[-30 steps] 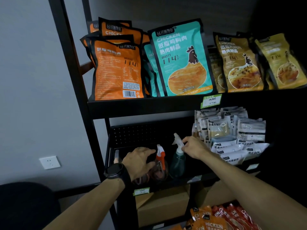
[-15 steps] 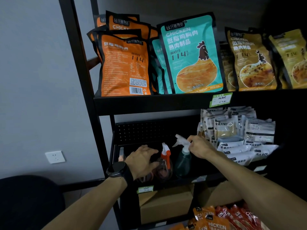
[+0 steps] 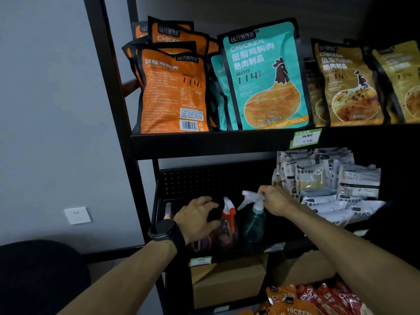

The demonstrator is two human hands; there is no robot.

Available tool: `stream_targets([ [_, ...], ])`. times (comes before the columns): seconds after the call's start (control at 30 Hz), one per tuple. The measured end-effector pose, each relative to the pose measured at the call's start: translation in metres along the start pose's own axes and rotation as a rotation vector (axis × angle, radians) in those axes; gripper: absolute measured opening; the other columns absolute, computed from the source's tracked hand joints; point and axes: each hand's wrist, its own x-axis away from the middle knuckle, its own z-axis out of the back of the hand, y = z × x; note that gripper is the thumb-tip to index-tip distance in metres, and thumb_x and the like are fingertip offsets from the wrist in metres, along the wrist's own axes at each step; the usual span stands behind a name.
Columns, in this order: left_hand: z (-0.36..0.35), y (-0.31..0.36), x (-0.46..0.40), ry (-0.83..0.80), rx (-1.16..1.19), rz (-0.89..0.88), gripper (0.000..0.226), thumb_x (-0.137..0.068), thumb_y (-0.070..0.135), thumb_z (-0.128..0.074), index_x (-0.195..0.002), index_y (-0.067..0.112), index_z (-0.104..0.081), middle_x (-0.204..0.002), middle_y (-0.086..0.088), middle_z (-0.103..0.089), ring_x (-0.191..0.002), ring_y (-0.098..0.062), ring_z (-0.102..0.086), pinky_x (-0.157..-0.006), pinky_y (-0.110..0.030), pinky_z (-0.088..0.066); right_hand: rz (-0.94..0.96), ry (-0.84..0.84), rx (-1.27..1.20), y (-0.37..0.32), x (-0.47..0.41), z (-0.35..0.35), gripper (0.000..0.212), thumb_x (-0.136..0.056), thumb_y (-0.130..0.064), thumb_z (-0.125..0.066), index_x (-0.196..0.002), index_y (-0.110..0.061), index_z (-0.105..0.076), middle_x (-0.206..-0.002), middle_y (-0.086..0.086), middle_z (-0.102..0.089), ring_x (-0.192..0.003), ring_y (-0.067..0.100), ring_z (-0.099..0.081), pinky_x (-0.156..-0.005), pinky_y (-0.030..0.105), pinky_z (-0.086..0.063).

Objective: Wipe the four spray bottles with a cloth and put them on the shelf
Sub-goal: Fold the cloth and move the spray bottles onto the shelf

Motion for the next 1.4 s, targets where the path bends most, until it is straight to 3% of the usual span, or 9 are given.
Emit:
stream_targets([
  [0.27, 0.000, 0.010, -0.008, 0.023, 0.011, -0.037, 0.060, -0.096, 0.048, -0.054, -0.150, 0.030, -0.036, -0.157, 0.003, -0.035, -0.140, -0.019, -0.039, -0.112, -0.042, -0.036, 0.072, 0.002, -0.024, 0.006, -0.006, 0.006, 0.043, -0.093, -0.009, -0.055, -0.134, -0.022, -0.051, -0.135, 0.008, -0.053, -0.121, 0.025, -0.052, -0.097, 0.033, -0.045],
  [0.53, -0.005, 0.018, -0.017, 0.047, 0.004, -0.072, 0.061, -0.095, 0.047, -0.053, -0.151, 0.033, -0.034, -0.155, 0.006, -0.039, -0.139, -0.018, -0.040, -0.113, -0.043, -0.033, 0.136, -0.065, 0.004, -0.004, -0.006, 0.013, 0.023, -0.090, -0.006, -0.054, -0.092, -0.029, -0.056, -0.092, 0.001, -0.060, -0.085, 0.021, -0.059, -0.074, 0.035, -0.048],
  [0.8, -0.005, 0.018, -0.019, 0.020, -0.010, -0.056, 0.066, -0.095, 0.048, -0.053, -0.153, 0.030, -0.029, -0.154, 0.003, -0.041, -0.139, -0.020, -0.041, -0.114, -0.043, -0.032, 0.230, -0.098, -0.038, -0.004, -0.008, 0.009, 0.026, -0.083, 0.005, -0.049, -0.077, -0.021, -0.053, -0.082, -0.002, -0.053, -0.078, 0.017, -0.050, -0.061, 0.025, -0.034],
  [0.9, -0.005, 0.018, -0.019, 0.025, -0.016, -0.067, 0.062, -0.096, 0.047, -0.052, -0.152, 0.031, -0.031, -0.152, 0.002, -0.043, -0.137, -0.021, -0.044, -0.113, -0.041, -0.033, 0.188, -0.066, -0.132, -0.004, -0.010, 0.009, 0.016, -0.089, -0.004, -0.056, -0.092, -0.018, -0.062, -0.095, -0.003, -0.058, -0.094, 0.020, -0.058, -0.070, 0.023, -0.042],
  [1.0, -0.004, 0.018, -0.018, 0.021, -0.020, -0.075, 0.059, -0.096, 0.047, -0.051, -0.151, 0.034, -0.034, -0.151, 0.002, -0.045, -0.134, -0.021, -0.047, -0.112, -0.041, -0.034, -0.020, 0.101, -0.183, -0.006, -0.013, 0.009, 0.031, -0.093, -0.012, -0.052, -0.124, -0.016, -0.058, -0.124, 0.008, -0.062, -0.114, 0.026, -0.058, -0.096, 0.036, -0.047],
  [1.07, -0.004, 0.017, -0.018, 0.009, -0.023, -0.075, 0.057, -0.097, 0.047, -0.051, -0.150, 0.035, -0.035, -0.151, 0.002, -0.045, -0.134, -0.021, -0.046, -0.112, -0.042, -0.033, -0.140, 0.138, -0.183, -0.011, -0.013, 0.012, 0.032, -0.098, -0.029, -0.048, -0.121, -0.009, -0.057, -0.119, 0.015, -0.063, -0.109, 0.031, -0.060, -0.092, 0.037, -0.048],
  [1.17, -0.005, 0.018, -0.018, 0.002, -0.037, -0.079, 0.057, -0.096, 0.046, -0.052, -0.150, 0.036, -0.036, -0.150, 0.002, -0.045, -0.134, -0.021, -0.047, -0.112, -0.042, -0.033, -0.227, -0.013, -0.267, -0.018, -0.009, 0.014, 0.046, -0.093, -0.051, -0.051, -0.095, -0.006, -0.059, -0.099, 0.010, -0.062, -0.088, 0.025, -0.060, -0.070, 0.031, -0.048],
  [1.27, -0.004, 0.018, -0.018, -0.003, -0.035, -0.079, 0.057, -0.096, 0.046, -0.052, -0.150, 0.036, -0.035, -0.150, 0.001, -0.045, -0.134, -0.022, -0.047, -0.112, -0.042, -0.033, -0.245, -0.086, -0.308, -0.024, -0.005, 0.009, 0.037, -0.090, -0.045, -0.059, -0.077, -0.011, -0.054, -0.082, 0.005, -0.058, -0.068, 0.017, -0.057, -0.053, 0.026, -0.042],
  [1.4, 0.000, 0.016, -0.017, -0.003, -0.005, -0.075, 0.058, -0.096, 0.046, -0.053, -0.150, 0.035, -0.035, -0.150, 0.000, -0.045, -0.135, -0.021, -0.046, -0.112, -0.040, -0.034, -0.255, -0.104, -0.398, -0.028, -0.004, 0.004, 0.023, -0.090, -0.030, -0.058, -0.076, -0.012, -0.054, -0.079, 0.004, -0.058, -0.069, 0.017, -0.059, -0.056, 0.024, -0.047],
])
